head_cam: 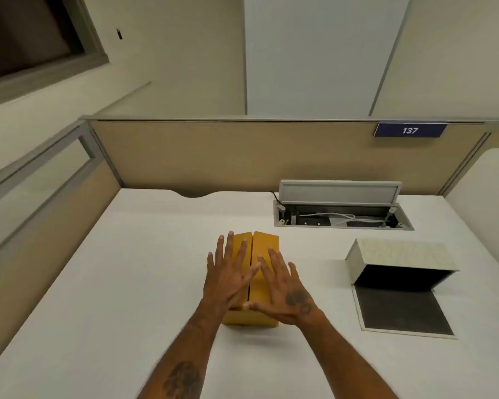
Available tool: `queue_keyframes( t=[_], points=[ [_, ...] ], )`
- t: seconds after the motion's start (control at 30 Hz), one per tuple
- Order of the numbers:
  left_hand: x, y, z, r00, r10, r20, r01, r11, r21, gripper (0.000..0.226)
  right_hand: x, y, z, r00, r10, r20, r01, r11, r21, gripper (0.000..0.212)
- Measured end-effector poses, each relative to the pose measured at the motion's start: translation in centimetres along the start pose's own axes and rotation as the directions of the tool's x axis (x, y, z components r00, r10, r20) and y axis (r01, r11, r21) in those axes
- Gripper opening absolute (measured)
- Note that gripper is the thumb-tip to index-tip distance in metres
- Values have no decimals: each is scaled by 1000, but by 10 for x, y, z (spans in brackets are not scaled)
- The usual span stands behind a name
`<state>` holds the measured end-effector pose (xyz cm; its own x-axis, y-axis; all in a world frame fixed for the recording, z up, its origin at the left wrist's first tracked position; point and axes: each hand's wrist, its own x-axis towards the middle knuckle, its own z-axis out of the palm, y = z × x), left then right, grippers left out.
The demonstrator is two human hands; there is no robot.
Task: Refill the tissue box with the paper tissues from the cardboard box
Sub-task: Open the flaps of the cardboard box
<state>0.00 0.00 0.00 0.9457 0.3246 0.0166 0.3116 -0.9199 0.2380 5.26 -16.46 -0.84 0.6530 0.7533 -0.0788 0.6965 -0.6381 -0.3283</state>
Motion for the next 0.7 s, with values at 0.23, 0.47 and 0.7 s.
queue_keyframes(
  t=[0.23,0.47,0.7],
  points=[
    [-3,-10,27,991,-38,129,45,997,-56,77,5,1,22,998,8,69,-8,1000,11,118],
    [-6,-9,34,987,-5,159,25,992,-124,67,6,4,31,998,0,67,-6,996,89,107],
    [-5,-18,17,979,19,201,43,954,-298,62,1,1,24,999,-30,-16,32,992,124,89]
  ],
)
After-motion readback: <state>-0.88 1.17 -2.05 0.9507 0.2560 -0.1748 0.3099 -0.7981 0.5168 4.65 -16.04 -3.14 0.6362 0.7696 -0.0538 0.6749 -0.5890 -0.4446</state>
